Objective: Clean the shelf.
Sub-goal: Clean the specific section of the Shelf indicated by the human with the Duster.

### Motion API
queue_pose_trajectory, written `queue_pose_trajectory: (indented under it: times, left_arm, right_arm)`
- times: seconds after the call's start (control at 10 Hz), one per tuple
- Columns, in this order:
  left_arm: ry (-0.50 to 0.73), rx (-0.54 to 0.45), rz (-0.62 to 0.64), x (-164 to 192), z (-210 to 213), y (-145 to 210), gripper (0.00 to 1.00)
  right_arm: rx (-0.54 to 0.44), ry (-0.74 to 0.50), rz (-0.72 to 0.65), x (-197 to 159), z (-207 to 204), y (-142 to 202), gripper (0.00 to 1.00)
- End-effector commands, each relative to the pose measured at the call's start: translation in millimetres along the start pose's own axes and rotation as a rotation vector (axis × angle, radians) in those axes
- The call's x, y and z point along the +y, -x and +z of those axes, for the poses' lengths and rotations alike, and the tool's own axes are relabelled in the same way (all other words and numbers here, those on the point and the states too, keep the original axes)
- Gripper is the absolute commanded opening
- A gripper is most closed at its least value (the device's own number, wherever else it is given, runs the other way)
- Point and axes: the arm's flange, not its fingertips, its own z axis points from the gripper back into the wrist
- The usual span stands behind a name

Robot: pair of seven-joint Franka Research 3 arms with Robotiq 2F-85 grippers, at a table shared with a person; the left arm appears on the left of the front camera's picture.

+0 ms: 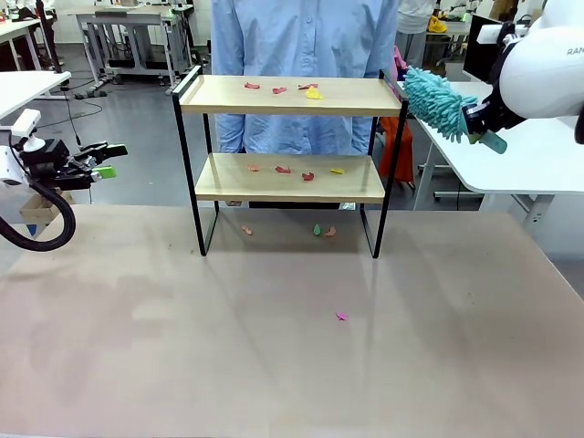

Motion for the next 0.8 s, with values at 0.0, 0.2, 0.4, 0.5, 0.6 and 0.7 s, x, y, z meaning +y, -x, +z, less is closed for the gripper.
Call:
queue_pose_trajectory:
  times: [0.0, 0.2, 0.4, 0.5, 0.6, 0.7]
  left_arm:
    - [-0.001, 0.003, -0.011, 1, 0, -3, 1.0]
    - [-0.001, 0.003, -0.011, 1, 0, -3, 1.0]
    - [-0.001, 0.003, -0.011, 1, 0, -3, 1.0]
    - [-0.001, 0.003, -0.011, 1, 0, -3, 1.0]
    - [-0.001, 0.003, -0.011, 1, 0, -3, 1.0]
    - [-0.001, 0.003, -0.011, 1, 0, -3, 1.0]
  right_arm:
    - [-0.006, 0.001, 0.005, 0, 2, -1, 0.0]
    - [-0.006, 0.001, 0.005, 0, 2, -1, 0.0]
    - [0.032, -0.014, 0.064, -10, 14, 10, 0.13]
    - [0.074, -0.022, 0.119, -28, 39, 23, 0.13]
    - [0.123, -0.034, 0.162, -45, 59, 35, 0.13]
    - [0.182, -0.043, 0.213, -61, 78, 48, 0.13]
